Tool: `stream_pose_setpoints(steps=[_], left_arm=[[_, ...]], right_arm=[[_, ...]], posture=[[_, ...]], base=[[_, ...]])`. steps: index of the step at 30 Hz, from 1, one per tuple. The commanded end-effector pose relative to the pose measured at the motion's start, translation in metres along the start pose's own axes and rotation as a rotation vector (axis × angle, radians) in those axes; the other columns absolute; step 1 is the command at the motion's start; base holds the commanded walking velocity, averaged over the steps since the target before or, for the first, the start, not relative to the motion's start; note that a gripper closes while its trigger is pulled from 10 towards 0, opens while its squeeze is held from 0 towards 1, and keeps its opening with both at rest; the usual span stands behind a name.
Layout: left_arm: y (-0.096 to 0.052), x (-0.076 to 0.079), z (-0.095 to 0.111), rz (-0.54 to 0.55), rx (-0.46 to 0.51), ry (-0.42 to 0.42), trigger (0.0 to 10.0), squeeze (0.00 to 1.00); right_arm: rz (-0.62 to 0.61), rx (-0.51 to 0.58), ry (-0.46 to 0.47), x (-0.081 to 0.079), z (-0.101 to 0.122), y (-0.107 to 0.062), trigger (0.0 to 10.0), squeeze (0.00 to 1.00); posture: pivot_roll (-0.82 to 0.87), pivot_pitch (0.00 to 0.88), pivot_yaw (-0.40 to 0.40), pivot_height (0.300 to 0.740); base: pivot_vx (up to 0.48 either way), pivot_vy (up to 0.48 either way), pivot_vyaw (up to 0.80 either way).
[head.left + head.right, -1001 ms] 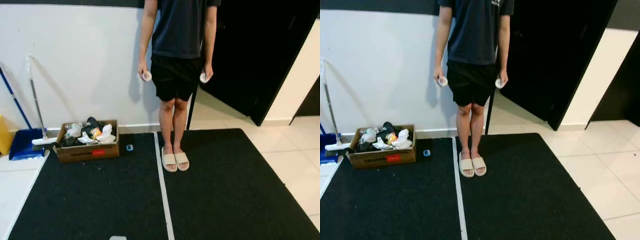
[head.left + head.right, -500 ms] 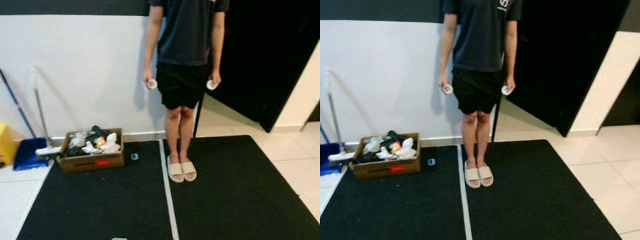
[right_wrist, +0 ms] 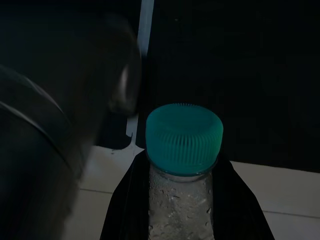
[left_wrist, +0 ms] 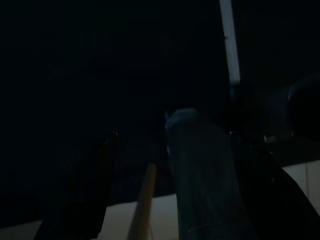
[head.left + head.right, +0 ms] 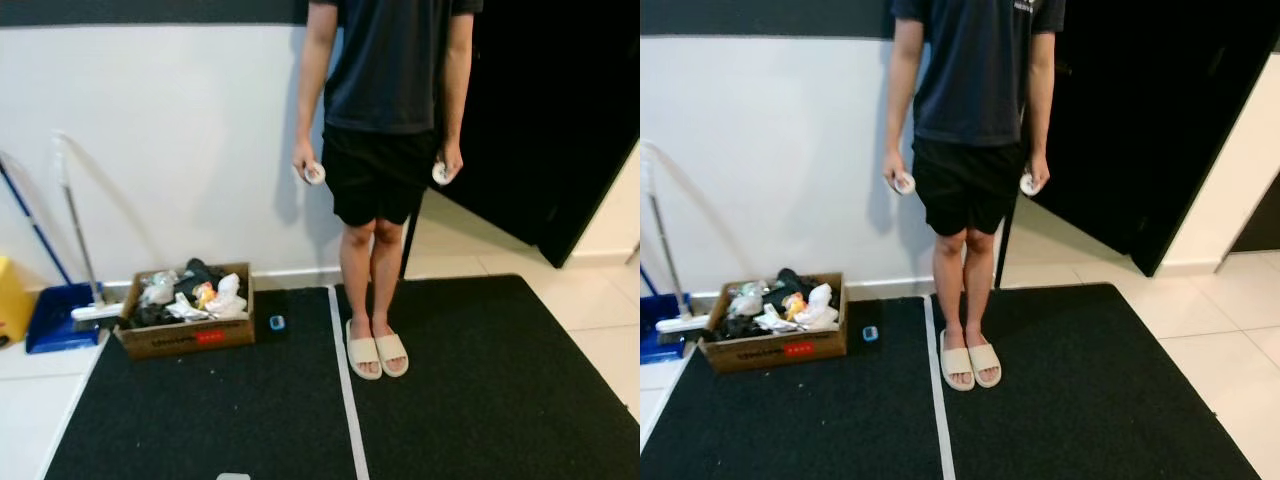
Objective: Restocking fridge
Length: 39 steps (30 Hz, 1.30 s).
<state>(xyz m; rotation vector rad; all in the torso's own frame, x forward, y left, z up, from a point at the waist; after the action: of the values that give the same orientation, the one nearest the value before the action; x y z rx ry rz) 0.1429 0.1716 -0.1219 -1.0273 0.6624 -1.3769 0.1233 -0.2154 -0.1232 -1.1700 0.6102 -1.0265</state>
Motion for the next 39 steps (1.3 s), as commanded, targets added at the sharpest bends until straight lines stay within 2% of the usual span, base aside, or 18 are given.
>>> stream_pose_setpoints(steps=[1, 12, 21, 32, 39], left_arm=[[-0.0006, -0.0019, -0.0034, 0.004, -0.015, 0.004, 10.0, 0.0], [-0.0004, -0.0003, -0.0037, 0.0, -0.016, 0.005, 10.0, 0.0], [-0.0002, -0.0006, -0.0023, 0.006, -0.005, -0.026, 10.0, 0.0], [-0.0006, -0.0017, -0.004, 0.011, -0.013, -0.018, 10.0, 0.0], [0.0003, 0.0029, -0.0033, -0.009, -0.013, -0.018, 10.0, 0.0]], right_arm=[[-0.017, 0.01, 0.014, 0.0063, 0.0031, -0.0007, 10.0, 0.0], [0.046, 0.05, 0.063, 0.0031, 0.005, -0.0014, 10.0, 0.0], [0.066, 0.049, 0.064, 0.0007, 0.0041, -0.0014, 10.0, 0.0], [0.086, 0.044, 0.061, -0.0011, 0.0018, -0.0017, 10.0, 0.0], [0.102, 0.048, 0.063, -0.0026, 0.0022, -0.0017, 10.0, 0.0]], posture=[[-0.07, 0.0, 0.005, 0.734], [-0.07, 0.0, 0.003, 0.734], [-0.07, 0.0, 0.002, 0.734], [-0.08, 0.0, 0.002, 0.734], [-0.08, 0.0, 0.005, 0.734]], base=[[0.304, 0.0, 0.0], [0.304, 0.0, 0.05], [0.101, 0.0, 0.75], [0.0, 0.0, 0.75], [0.0, 0.0, 0.75]])
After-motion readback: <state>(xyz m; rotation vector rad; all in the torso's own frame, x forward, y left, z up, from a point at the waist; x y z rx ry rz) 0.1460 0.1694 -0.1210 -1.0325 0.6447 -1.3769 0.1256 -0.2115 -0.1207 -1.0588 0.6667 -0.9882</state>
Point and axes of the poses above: a point about 5 cm out from each wrist's last joint towards the gripper, its own y axis pointing out of the wrist towards the gripper, its own z axis along the axis of the wrist's last joint, x = y × z, the point moved 2 cm from there along y, pointing out of the wrist towards the gripper, and after that the axes turned 11 degrees about -y, right-handed, at the moved point
